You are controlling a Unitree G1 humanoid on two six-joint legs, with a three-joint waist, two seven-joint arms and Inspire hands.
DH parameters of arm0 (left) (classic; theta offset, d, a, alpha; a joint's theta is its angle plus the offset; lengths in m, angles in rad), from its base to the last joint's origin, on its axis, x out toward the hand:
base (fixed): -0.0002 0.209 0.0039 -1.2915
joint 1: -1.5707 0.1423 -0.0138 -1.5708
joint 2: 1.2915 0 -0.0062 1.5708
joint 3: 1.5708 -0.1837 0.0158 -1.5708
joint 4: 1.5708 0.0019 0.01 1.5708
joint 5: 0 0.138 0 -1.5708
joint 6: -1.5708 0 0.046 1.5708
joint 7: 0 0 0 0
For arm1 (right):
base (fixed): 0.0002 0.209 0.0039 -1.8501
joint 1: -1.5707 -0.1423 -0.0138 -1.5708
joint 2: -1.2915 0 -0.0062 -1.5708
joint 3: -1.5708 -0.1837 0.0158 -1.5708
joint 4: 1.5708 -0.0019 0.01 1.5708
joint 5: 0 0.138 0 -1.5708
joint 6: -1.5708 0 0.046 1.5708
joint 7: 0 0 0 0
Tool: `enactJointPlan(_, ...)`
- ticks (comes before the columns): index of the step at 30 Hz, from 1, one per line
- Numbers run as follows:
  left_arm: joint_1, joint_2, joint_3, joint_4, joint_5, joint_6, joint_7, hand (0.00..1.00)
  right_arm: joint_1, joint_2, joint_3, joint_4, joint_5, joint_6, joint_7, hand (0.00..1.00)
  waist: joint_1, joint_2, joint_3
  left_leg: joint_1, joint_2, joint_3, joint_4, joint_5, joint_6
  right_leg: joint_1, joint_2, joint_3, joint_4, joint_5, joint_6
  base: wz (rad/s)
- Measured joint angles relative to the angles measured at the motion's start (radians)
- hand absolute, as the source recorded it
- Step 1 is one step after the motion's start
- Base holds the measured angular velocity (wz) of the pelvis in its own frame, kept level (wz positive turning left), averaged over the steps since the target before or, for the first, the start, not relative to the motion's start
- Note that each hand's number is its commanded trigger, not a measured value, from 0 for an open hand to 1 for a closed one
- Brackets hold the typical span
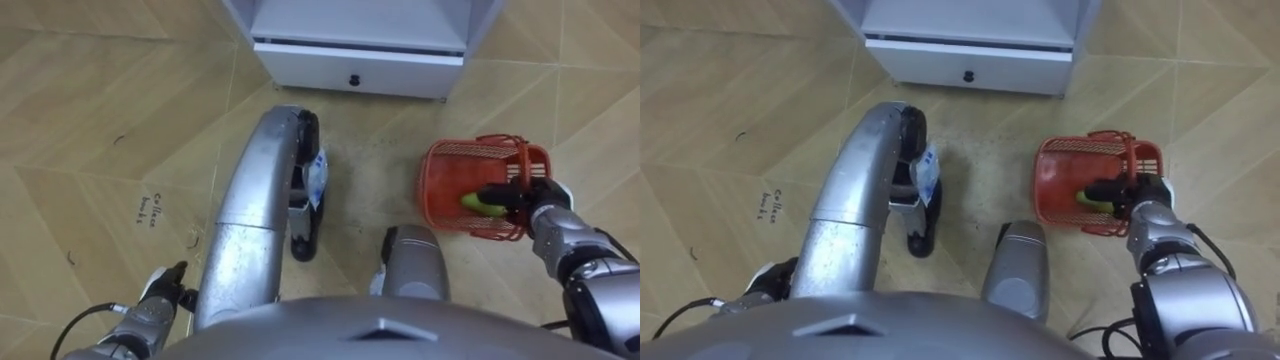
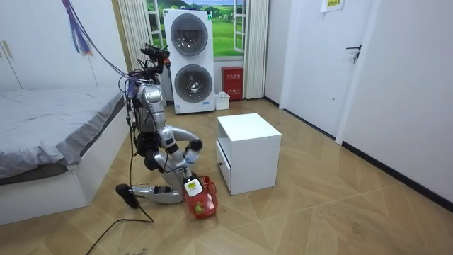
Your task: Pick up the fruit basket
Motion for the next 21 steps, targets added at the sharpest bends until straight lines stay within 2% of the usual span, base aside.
enactJointPlan(4, -0.008, 0.001, -0.001, 0.003, 0.0, 0.006, -0.002, 0.0, 0.0, 0.0, 0.003, 0.004, -0.016, 0.0, 0.002, 1.0, 0.0, -0.002, 0.0011, 0.003, 0.004, -0.003, 0.005, 0.0, 0.0, 0.003, 0.006, 0.002, 0.002, 0.0, 0.0, -0.04)
enactJointPlan(10, -0.06, 0.001, 0.0, 0.03, 0.0, 0.013, -0.01, 0.0, -0.035, 0.004, 0.01, -0.007, -0.134, 0.006, 0.01, 1.0, 0.0, -0.008, 0.0023, 0.007, 0.008, -0.004, 0.013, -0.002, 0.005, 0.006, 0.011, 0.014, 0.009, -0.001, -0.002, -0.06)
enactJointPlan(12, -0.067, 0.002, 0.008, 0.027, 0.0, 0.013, -0.011, 0.0, -0.042, 0.01, 0.01, -0.067, -0.181, 0.015, 0.006, 1.0, -0.002, -0.016, 0.0062, 0.015, 0.021, -0.003, 0.019, -0.009, 0.014, 0.012, 0.019, 0.021, 0.007, -0.001, -0.002, -0.12)
enactJointPlan(15, -0.077, 0.002, 0.027, 0.021, 0.0, 0.014, -0.011, 0.0, -0.042, 0.019, 0.011, -0.165, -0.23, 0.015, -0.007, 1.0, -0.009, -0.021, 0.0088, 0.016, 0.021, -0.012, 0.029, -0.009, 0.014, 0.018, 0.028, 0.022, 0.004, -0.001, -0.002, -0.09)
enactJointPlan(18, -0.101, 0.002, 0.028, 0.013, 0.0, 0.013, -0.004, 0.0, -0.038, 0.045, 0.03, -0.288, -0.279, 0.013, -0.042, 1.0, -0.019, -0.031, 0.0067, 0.019, 0.017, -0.016, 0.037, -0.013, 0.022, 0.025, 0.03, 0.033, -0.001, -0.001, -0.003, -0.08)
enactJointPlan(21, -0.109, 0.002, 0.028, -0.005, 0.002, 0.012, 0.008, 0.0, -0.026, 0.061, 0.078, -0.358, -0.337, 0.013, -0.046, 1.0, -0.033, -0.033, 0.004, 0.026, 0.005, -0.024, 0.037, -0.016, 0.028, 0.039, 0.035, 0.031, -0.017, -0.003, -0.005, 0.03)
